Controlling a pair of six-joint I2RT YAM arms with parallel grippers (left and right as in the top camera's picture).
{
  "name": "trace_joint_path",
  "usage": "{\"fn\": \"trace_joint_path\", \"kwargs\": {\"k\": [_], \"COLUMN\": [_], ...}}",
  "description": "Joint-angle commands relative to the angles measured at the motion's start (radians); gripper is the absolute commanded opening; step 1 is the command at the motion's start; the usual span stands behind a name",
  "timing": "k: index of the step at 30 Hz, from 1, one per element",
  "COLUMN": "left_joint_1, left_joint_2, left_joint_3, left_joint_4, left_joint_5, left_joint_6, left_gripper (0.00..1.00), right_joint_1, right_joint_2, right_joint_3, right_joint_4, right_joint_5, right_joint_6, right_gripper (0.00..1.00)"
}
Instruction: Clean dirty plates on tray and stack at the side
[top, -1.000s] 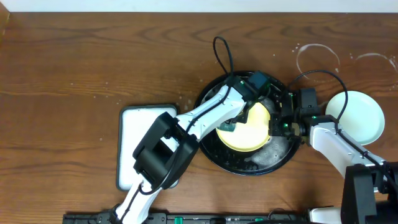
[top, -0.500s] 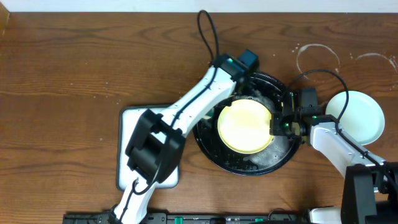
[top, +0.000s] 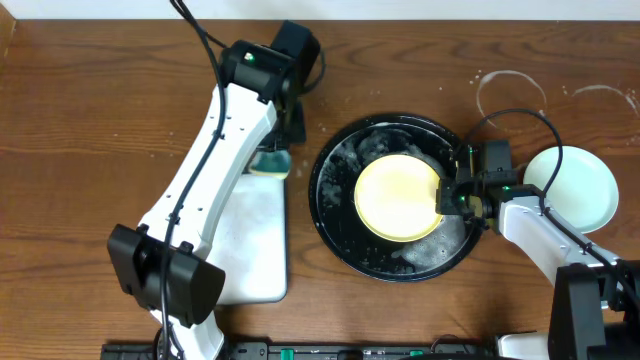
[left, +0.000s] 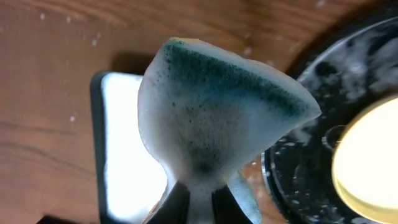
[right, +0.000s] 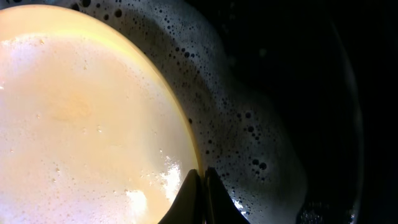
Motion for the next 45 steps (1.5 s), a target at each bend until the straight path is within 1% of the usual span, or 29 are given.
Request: {"fn": "trace_joint_path", "kwargs": {"k": [1, 4, 6, 10, 14, 15, 16, 19, 20, 21, 24, 26, 29, 31, 33, 37, 39, 40, 42, 45], "left_joint_1": [0.061, 0.109, 0.139, 0.200, 0.237, 0.240, 0.241, 0.239, 0.238, 0.238, 0.238, 0.239, 0.239, 0.239, 0.239, 0.239, 0.239, 0.239, 0.239, 0.239], "left_joint_2": [0.014, 0.015, 0.015, 0.015, 0.015, 0.015, 0.015, 0.014, 0.014, 0.014, 0.014, 0.014, 0.014, 0.014, 0.014, 0.015, 0.015, 0.015, 0.015, 0.014], "left_joint_3": [-0.029, -0.063, -0.095, -0.183, -0.257, -0.266, -0.273, -0.277, -0.277, -0.277, -0.277, -0.277, -0.278, -0.283, -0.288, -0.304, -0.310, -0.312, -0.315, -0.315], "left_joint_4": [-0.016, -0.016, -0.023, -0.021, 0.027, 0.035, 0.043, 0.051, 0.050, 0.050, 0.053, 0.053, 0.055, 0.059, 0.061, 0.081, 0.090, 0.093, 0.092, 0.089], "left_joint_5": [-0.029, -0.029, -0.029, -0.028, -0.005, 0.011, 0.030, 0.044, 0.044, 0.044, 0.044, 0.044, 0.047, 0.048, 0.047, 0.043, 0.043, 0.043, 0.043, 0.043], "left_joint_6": [0.027, 0.029, 0.059, 0.061, 0.061, 0.065, 0.075, 0.090, 0.092, 0.096, 0.106, 0.106, 0.106, 0.106, 0.106, 0.109, 0.109, 0.110, 0.110, 0.122], "left_gripper": [0.08, 0.08, 0.08, 0.08, 0.08, 0.08, 0.08, 0.07, 0.08, 0.08, 0.08, 0.08, 0.08, 0.08, 0.08, 0.08, 0.08, 0.08, 0.08, 0.07], "right_joint_1": [-0.007, 0.011, 0.036, 0.099, 0.162, 0.173, 0.180, 0.167, 0.159, 0.143, 0.086, 0.039, -0.033, -0.062, -0.076, -0.080, -0.080, -0.080, -0.080, -0.080], "right_joint_2": [-0.010, -0.055, -0.085, -0.105, -0.106, -0.106, -0.106, -0.101, -0.098, -0.093, -0.063, -0.030, 0.038, 0.083, 0.121, 0.211, 0.246, 0.264, 0.283, 0.265], "right_joint_3": [0.032, 0.104, 0.175, 0.304, 0.381, 0.392, 0.399, 0.393, 0.386, 0.374, 0.338, 0.311, 0.280, 0.276, 0.276, 0.276, 0.276, 0.276, 0.276, 0.288], "right_joint_4": [-0.015, -0.105, -0.195, -0.365, -0.447, -0.457, -0.465, -0.489, -0.489, -0.488, -0.472, -0.460, -0.441, -0.427, -0.423, -0.399, -0.388, -0.382, -0.376, -0.377], "right_joint_5": [0.047, 0.146, 0.207, 0.287, 0.412, 0.416, 0.402, 0.275, 0.252, 0.217, 0.147, 0.102, 0.029, -0.021, -0.029, -0.055, -0.063, -0.062, -0.062, -0.039], "right_joint_6": [-0.061, -0.071, -0.097, -0.096, -0.096, -0.096, -0.096, -0.092, -0.082, -0.071, -0.069, -0.069, -0.077, -0.103, -0.112, -0.115, -0.114, -0.114, -0.114, -0.105], "right_gripper": [0.01, 0.01, 0.01, 0.01, 0.01, 0.01, 0.01, 0.01, 0.04, 0.10, 0.24, 0.28, 0.30, 0.30, 0.30, 0.22, 0.10, 0.01, 0.01, 0.01]}}
